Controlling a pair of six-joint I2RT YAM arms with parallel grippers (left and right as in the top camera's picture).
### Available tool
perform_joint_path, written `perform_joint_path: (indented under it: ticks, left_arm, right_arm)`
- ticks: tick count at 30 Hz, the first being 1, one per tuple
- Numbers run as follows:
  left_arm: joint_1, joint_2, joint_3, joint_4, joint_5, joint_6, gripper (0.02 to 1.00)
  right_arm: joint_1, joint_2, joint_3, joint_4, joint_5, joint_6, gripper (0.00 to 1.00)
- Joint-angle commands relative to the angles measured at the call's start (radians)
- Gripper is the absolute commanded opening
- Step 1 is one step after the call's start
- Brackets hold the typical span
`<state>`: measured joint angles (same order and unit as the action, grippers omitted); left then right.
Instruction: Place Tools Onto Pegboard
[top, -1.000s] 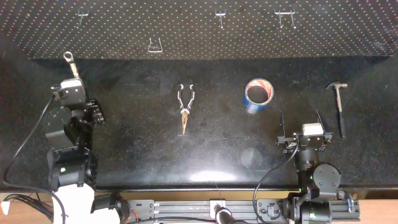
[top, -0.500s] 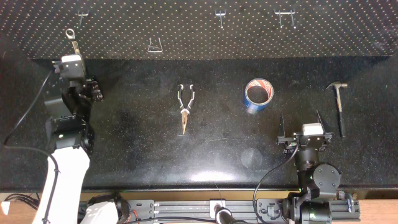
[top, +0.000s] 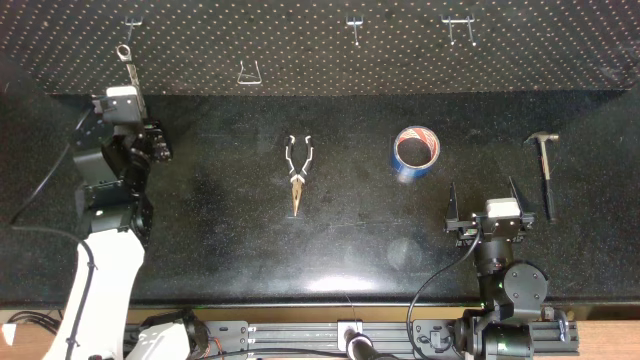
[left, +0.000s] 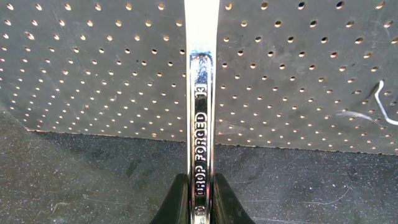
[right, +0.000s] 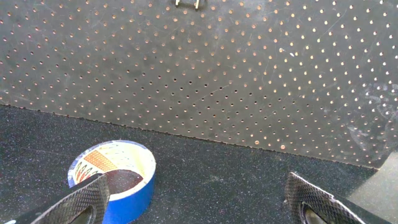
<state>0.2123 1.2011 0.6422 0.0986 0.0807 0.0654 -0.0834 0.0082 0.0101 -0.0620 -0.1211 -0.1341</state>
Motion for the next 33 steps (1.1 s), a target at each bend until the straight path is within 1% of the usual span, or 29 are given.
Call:
perform_joint_path:
  ticks: [1, 11, 12, 19, 20, 21, 22, 23, 24, 25, 26, 27, 29, 30, 32, 33]
  left_arm:
    - [-0.005, 0.023, 0.031, 0.051, 0.005, -0.009, 0.031]
    - [-0.005, 0.072, 0.031, 0.101, -0.002, -0.009, 0.029]
    - [-0.005, 0.089, 0.031, 0.109, -0.025, -0.009, 0.031]
    - [-0.005, 0.155, 0.040, 0.209, -0.024, -0.009, 0.034]
    - [-0.005, 0.171, 0.056, 0.209, -0.024, -0.009, 0.483]
    - [-0.005, 0.179, 0.064, 0.209, -0.024, -0.009, 0.592]
    - [-0.005, 0.187, 0.072, 0.209, -0.024, -0.009, 0.678]
    - [-0.004, 0.191, 0.074, 0.209, -0.024, -0.009, 0.739]
    - [-0.003, 0.191, 0.075, 0.205, -0.026, -0.009, 0.829]
    - [-0.003, 0.191, 0.075, 0.196, -0.042, -0.009, 0.954]
    - [-0.003, 0.191, 0.079, 0.177, -0.044, -0.009, 0.996]
    - [-0.003, 0.189, 0.084, 0.150, -0.043, -0.009, 0.996]
    - [-0.003, 0.161, 0.096, 0.032, -0.043, -0.010, 0.993]
    - [-0.005, 0.132, 0.109, -0.060, -0.043, -0.010, 0.996]
    - [-0.045, 0.064, 0.177, -0.355, -0.043, -0.019, 0.996]
    - [-0.085, 0.051, 0.220, -0.492, -0.043, -0.067, 0.996]
  right_arm:
    - [0.000, -0.007, -0.005, -0.002, 0.002, -0.006, 0.928]
    - [0.000, -0.007, -0.005, -0.002, 0.002, -0.006, 0.928]
    - [0.000, -0.007, -0.005, -0.002, 0.002, -0.006, 0.928]
    - [0.000, -0.007, -0.005, -0.002, 0.002, -0.006, 0.928]
    - [0.000, -0.007, -0.005, -0.002, 0.002, -0.006, 0.930]
    - [0.000, -0.007, -0.005, -0.002, 0.002, -0.006, 0.928]
    - [0.000, -0.007, -0.005, -0.002, 0.002, -0.006, 0.928]
    - [0.000, -0.007, -0.005, -0.002, 0.002, -0.006, 0.928]
    - [0.000, -0.007, -0.005, -0.002, 0.002, -0.006, 0.928]
    - [0.000, -0.007, -0.005, -0.002, 0.002, -0.006, 0.928]
    - [0.000, -0.007, -0.005, -0.002, 0.002, -0.006, 0.928]
    - [0.000, -0.007, -0.005, -0.002, 0.002, -0.006, 0.928]
    - [0.000, -0.007, -0.005, -0.002, 0.002, -0.006, 0.928]
    - [0.000, -0.007, -0.005, -0.002, 0.002, -0.006, 0.928]
    - [0.000, -0.007, -0.005, -0.002, 0.002, -0.006, 0.928]
    - [0.000, -0.007, -0.005, -0.002, 0.002, -0.006, 0.928]
